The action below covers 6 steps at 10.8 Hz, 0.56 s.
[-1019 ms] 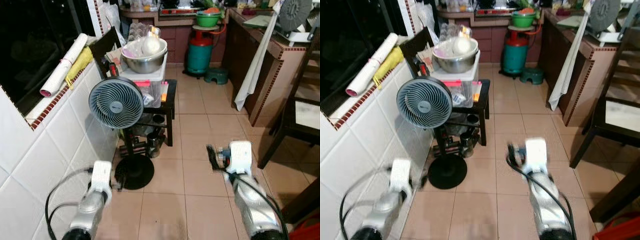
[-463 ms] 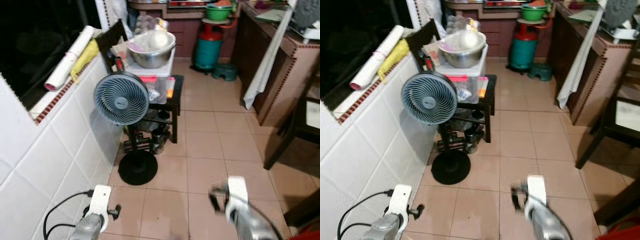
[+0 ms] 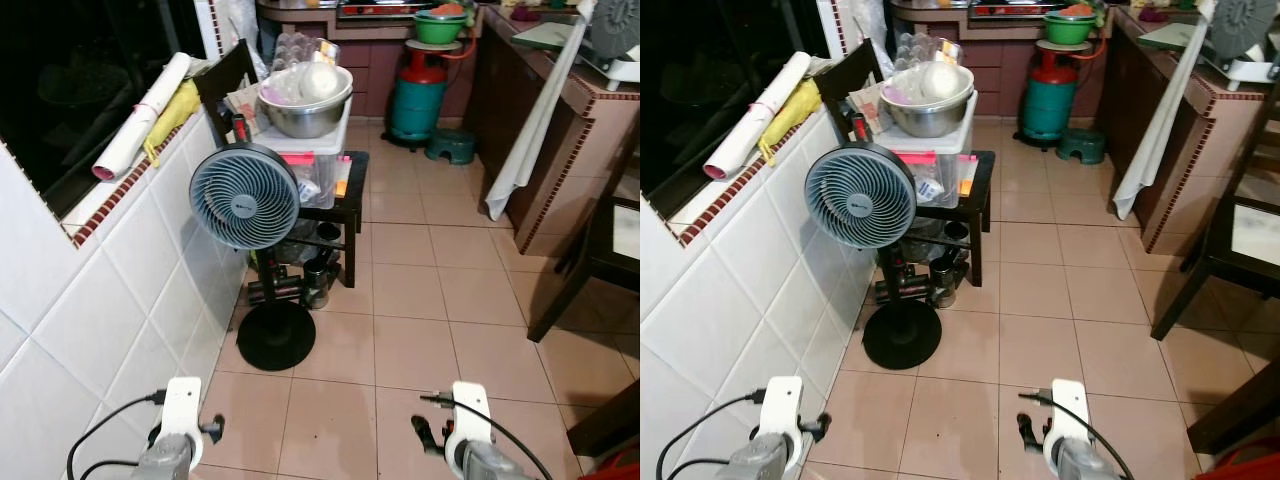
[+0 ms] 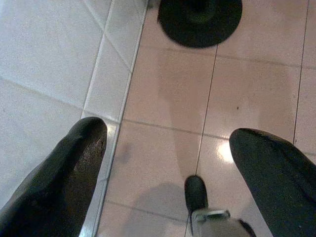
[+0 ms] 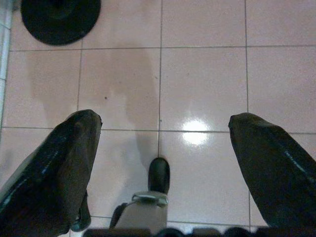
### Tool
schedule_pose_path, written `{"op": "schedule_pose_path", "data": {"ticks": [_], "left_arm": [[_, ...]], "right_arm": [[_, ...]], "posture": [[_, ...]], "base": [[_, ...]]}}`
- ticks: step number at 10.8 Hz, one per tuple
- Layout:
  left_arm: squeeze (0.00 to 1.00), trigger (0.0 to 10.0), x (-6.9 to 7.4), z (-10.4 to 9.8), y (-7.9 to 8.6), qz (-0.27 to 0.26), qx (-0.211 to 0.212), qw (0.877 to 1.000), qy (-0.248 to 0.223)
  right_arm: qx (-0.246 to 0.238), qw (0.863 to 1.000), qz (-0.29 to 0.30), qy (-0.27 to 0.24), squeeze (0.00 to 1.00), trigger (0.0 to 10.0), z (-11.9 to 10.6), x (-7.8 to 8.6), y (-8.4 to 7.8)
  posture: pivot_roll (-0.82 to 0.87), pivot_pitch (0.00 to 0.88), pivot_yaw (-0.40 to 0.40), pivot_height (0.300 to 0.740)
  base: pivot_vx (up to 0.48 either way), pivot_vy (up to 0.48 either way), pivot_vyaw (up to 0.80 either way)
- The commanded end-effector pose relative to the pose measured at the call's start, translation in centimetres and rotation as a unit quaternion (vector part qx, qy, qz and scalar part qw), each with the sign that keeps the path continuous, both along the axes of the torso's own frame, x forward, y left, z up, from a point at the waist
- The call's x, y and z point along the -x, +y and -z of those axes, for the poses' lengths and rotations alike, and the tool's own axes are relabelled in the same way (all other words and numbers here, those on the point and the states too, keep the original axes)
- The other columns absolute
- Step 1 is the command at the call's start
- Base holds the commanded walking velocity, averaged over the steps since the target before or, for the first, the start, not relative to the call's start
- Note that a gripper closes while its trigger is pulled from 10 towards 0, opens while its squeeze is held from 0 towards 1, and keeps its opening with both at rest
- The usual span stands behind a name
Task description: Setting the table
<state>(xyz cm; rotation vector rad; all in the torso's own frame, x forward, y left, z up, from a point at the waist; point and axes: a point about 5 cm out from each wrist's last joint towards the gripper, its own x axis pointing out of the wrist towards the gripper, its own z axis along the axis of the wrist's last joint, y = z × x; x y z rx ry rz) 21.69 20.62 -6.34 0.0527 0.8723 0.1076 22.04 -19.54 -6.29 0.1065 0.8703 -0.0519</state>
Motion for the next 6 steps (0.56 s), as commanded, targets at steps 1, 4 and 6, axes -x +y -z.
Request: {"op": "schedule_pose_path", "data": {"ticks": [1,4,6], "left_arm": [[0.00,10.0,0.41,0.22,0.28,0.001,-0.003,1.000,0.012],[0.00,10.0,0.52,0.34,0.04,0.002,-0.002,1.000,0.016],[0.00,10.0,0.59,0.42,-0.10,0.003,-0.002,1.000,0.019]], "right_arm": [[-0.002,1.000,0.013,0.007,0.00,10.0,0.13,0.20,-0.14],[0.002,1.000,0.011,0.011,0.00,10.0,0.22,0.35,-0.22],[0.000,1.000,0.012,0.011,0.00,10.0,0.17,0.24,-0.20]], "posture": [[-0.04,0.000,0.035,0.740],[-0.05,0.000,0.027,0.740],[-0.05,0.000,0.029,0.740]], "base": [[0.000,0.000,0.00],[0.000,0.000,0.00],[0.000,0.000,0.00]]}}
